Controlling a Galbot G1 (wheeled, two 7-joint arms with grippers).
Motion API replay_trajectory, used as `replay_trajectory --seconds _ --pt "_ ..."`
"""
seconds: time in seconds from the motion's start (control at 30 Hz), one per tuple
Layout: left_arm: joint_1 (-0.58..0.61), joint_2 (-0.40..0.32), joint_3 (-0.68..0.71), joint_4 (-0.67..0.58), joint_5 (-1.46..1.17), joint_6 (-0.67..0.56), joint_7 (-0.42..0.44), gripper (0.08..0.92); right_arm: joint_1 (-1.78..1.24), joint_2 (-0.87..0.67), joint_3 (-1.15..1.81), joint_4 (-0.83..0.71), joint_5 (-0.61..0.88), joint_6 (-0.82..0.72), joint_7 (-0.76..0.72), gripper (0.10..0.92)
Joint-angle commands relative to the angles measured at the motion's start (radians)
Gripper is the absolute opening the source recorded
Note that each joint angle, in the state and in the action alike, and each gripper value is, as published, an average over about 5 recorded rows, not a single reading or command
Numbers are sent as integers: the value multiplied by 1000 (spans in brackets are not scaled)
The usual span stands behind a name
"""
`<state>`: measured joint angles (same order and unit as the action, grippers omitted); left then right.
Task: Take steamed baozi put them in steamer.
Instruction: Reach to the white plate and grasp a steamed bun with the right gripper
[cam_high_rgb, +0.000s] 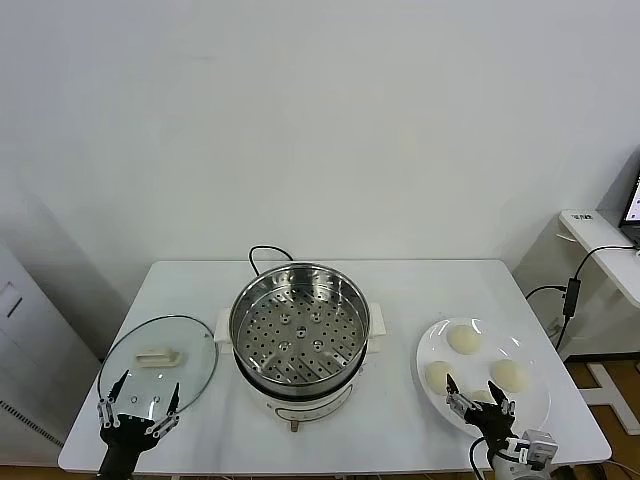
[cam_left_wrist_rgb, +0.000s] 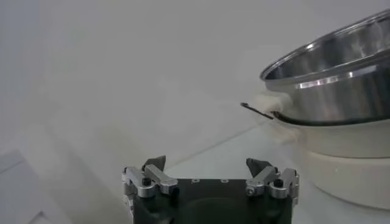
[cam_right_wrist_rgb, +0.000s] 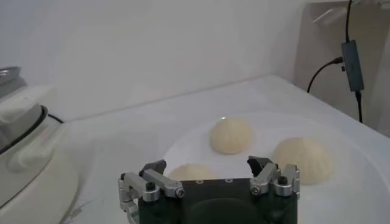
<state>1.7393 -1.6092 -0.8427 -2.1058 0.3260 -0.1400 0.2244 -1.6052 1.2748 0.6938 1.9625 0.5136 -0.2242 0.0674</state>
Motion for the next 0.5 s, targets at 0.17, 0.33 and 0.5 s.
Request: replay_trajectory --seconds 0.17,0.33,0.5 --pt "-2 -49 -5 6 -9 0 1 823 73 -322 86 -107 -45 86 -285 823" --pt "-6 -49 -8 14 -19 -2 0 823 242 -650 94 -374 -110 267 -738 823" --pt "-16 -48 -9 20 -24 -3 0 823 442 -817 36 -569 -296 357 -1114 823"
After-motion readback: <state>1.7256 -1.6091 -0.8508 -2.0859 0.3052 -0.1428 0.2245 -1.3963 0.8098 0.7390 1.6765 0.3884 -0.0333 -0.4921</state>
